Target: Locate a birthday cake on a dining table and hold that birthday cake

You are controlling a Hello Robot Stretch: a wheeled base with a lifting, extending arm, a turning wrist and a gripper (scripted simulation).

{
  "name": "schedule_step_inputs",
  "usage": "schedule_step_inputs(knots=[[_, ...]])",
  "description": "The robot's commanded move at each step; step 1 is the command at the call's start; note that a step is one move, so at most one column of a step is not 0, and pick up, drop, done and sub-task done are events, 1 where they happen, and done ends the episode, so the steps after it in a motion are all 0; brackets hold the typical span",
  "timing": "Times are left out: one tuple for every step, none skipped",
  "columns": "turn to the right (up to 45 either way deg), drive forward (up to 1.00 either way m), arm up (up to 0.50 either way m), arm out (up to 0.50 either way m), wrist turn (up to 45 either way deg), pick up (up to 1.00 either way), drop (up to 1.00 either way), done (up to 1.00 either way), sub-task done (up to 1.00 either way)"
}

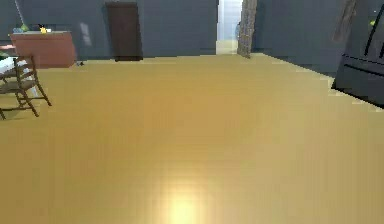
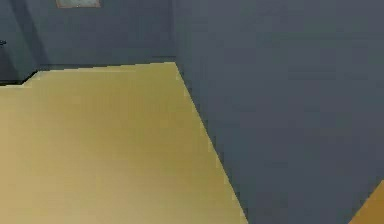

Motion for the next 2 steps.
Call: schedule_step_inputs(knots=[[-45.0,0.00,0.00,0.00,0.0,0.00,0.00,0.00,0.00],[0.0,0.70,0.00,0.00,0.0,0.00,0.00,0.00,0.00]])
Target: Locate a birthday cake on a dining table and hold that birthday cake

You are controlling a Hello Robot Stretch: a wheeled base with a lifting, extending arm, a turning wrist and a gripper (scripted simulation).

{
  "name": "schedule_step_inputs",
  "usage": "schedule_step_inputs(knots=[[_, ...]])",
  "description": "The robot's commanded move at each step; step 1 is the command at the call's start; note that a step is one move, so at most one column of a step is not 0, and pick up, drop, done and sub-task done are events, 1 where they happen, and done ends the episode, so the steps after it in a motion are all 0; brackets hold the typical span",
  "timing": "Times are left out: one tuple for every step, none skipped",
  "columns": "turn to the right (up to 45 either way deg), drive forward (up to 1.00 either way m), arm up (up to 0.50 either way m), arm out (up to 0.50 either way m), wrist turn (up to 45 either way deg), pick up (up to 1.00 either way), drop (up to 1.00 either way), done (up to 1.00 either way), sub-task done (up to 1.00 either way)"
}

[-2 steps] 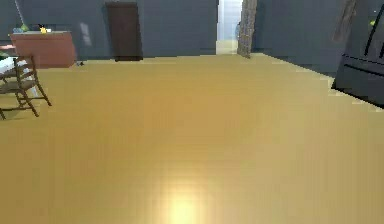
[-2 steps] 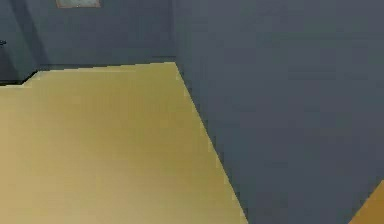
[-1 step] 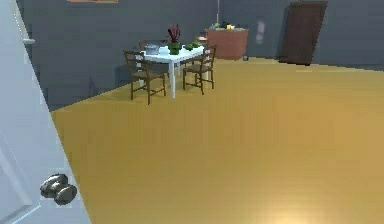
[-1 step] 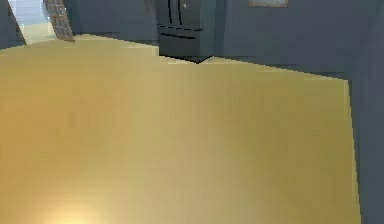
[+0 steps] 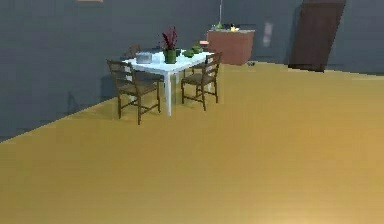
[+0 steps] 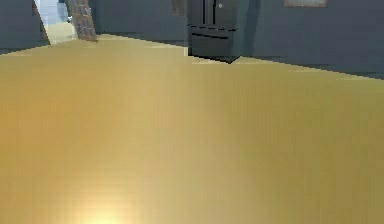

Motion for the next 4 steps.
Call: schedule_step_inputs(knots=[[-9.0,0.00,0.00,0.00,0.0,0.00,0.00,0.00,0.00],[-3.0,0.00,0.00,0.00,0.0,0.00,0.00,0.00,0.00],[45.0,0.00,0.00,0.00,0.0,0.00,0.00,0.00,0.00],[45.0,0.00,0.00,0.00,0.0,0.00,0.00,0.00,0.00]])
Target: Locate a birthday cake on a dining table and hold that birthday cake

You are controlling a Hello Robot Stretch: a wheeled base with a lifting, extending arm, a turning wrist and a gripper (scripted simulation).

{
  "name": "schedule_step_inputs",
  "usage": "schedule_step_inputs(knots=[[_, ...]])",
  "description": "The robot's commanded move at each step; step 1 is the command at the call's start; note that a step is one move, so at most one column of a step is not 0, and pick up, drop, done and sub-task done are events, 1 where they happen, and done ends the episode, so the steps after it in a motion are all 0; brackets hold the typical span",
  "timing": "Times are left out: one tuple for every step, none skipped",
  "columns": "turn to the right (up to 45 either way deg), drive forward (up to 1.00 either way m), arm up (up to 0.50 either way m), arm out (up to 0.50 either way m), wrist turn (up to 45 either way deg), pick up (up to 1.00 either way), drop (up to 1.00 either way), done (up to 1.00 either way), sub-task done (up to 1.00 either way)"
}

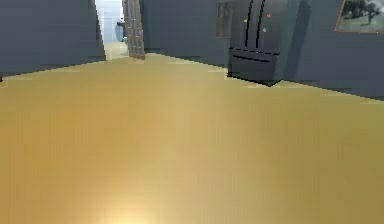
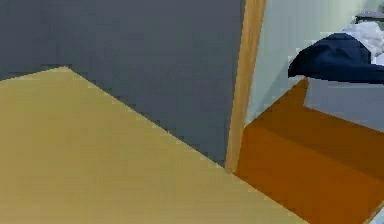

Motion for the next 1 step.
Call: schedule_step_inputs(knots=[[21.0,0.00,0.00,0.00,0.0,0.00,0.00,0.00,0.00]])
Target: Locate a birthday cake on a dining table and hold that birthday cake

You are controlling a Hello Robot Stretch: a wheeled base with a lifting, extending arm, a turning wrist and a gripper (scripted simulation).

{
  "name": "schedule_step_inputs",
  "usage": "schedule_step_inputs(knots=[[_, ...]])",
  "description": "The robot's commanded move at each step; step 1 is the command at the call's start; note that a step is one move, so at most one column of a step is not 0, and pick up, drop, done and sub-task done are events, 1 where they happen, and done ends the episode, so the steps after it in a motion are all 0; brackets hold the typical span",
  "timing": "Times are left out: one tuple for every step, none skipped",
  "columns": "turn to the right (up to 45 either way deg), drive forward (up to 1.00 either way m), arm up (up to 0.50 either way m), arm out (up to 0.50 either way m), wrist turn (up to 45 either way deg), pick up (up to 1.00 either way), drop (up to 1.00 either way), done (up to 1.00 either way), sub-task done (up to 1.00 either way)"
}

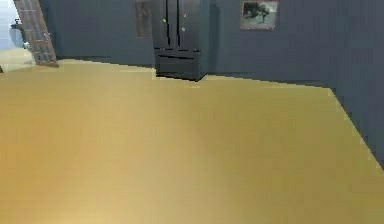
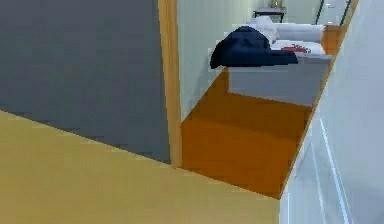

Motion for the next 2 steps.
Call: schedule_step_inputs(knots=[[0.0,0.15,0.00,0.00,0.0,0.00,0.00,0.00,0.00],[-45.0,0.00,0.00,0.00,0.0,0.00,0.00,0.00,0.00]])
